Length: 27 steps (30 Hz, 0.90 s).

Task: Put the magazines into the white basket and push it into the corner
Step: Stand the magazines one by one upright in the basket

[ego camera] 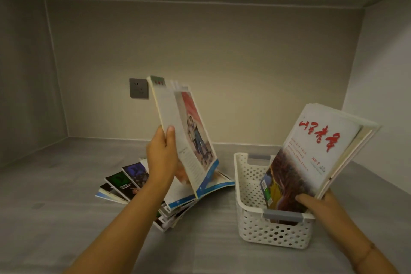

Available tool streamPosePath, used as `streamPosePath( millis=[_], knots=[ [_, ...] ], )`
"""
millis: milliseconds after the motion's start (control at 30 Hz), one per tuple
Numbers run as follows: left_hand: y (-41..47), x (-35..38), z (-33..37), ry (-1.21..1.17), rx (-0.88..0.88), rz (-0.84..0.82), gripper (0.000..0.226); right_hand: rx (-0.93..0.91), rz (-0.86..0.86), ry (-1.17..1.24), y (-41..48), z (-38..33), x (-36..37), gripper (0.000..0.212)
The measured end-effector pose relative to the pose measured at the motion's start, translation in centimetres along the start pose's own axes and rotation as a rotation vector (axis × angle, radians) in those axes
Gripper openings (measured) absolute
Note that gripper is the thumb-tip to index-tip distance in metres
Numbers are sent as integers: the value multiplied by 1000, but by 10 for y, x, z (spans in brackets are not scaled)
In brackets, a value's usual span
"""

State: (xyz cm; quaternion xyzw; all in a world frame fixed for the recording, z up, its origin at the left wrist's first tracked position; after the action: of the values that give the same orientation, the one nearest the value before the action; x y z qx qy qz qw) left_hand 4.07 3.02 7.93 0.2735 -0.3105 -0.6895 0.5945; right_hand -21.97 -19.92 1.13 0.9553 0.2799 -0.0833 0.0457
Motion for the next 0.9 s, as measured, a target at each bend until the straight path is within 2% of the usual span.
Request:
streamPosePath(
  millis=[133,233,467,633,733,800,900],
  knots=[
    [0,34,50,-11,181,35,25,-3,-30,11,-4,-4,1,57],
    [-12,64,72,-13,245,29,25,-9,-42,-12,-5,-7,2,59],
    [-66,119,84,-11,304,-154,37,-113,-145,-31,-15,-18,5,73],
    [-87,133,88,140,449,-363,42,-208,-177,-25,-16,-23,5,78],
    [-96,140,90,187,479,-588,57,-239,-198,-38,-16,-24,6,76],
    [-107,144,89,173,465,-778,70,-252,-231,-61,-17,-24,6,73],
    [-116,146,85,21,323,-1023,68,-261,-281,-91,-17,-23,5,74]
  ],
)
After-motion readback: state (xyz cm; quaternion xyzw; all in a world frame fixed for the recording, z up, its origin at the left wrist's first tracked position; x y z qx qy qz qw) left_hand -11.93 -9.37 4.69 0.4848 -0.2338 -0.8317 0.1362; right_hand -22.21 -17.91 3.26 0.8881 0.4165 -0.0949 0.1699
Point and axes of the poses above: each hand's wrist, its own y-axis towards the middle knuckle, its own x-axis out of the palm, z = x × y, the point moved 4 cm from there along y, towards the middle knuckle, and after that the axes turned 13 degrees about x, right-handed, at the moved point
